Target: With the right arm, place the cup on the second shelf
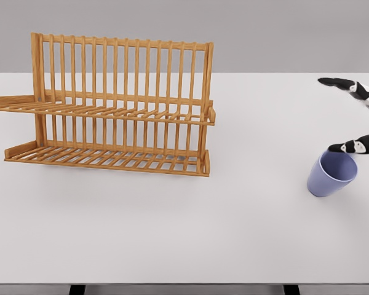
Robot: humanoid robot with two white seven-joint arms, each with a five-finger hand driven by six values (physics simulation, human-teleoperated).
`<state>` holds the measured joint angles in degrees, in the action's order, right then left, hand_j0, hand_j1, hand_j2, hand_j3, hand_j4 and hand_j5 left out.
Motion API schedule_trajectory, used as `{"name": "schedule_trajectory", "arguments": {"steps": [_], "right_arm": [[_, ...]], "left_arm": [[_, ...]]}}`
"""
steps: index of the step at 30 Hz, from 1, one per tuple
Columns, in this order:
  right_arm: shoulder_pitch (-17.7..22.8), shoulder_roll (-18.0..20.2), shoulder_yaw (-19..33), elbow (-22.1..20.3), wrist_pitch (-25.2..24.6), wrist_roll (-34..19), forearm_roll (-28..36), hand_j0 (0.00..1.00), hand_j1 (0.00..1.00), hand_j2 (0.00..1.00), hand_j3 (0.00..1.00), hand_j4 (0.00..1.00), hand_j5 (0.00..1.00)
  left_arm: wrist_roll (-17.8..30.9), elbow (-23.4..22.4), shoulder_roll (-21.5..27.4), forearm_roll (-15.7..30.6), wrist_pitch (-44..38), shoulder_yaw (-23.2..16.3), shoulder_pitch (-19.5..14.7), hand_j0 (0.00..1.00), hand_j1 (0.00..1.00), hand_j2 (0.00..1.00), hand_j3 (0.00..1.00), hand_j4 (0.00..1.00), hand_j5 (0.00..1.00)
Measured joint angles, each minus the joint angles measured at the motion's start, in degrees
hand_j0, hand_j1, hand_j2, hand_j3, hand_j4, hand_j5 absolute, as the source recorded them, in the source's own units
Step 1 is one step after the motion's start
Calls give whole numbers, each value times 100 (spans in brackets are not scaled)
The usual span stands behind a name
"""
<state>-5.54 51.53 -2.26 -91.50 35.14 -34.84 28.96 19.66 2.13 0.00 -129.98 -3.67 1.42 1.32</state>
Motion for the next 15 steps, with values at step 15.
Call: {"name": "schedule_trajectory", "arguments": {"steps": [15], "right_arm": [[721,242,18,475,-4,-18,1070,100,100,100,100,100,100]], "left_arm": [[0,0,0,0,0,0,0,100,100,100,100,100,100]]}}
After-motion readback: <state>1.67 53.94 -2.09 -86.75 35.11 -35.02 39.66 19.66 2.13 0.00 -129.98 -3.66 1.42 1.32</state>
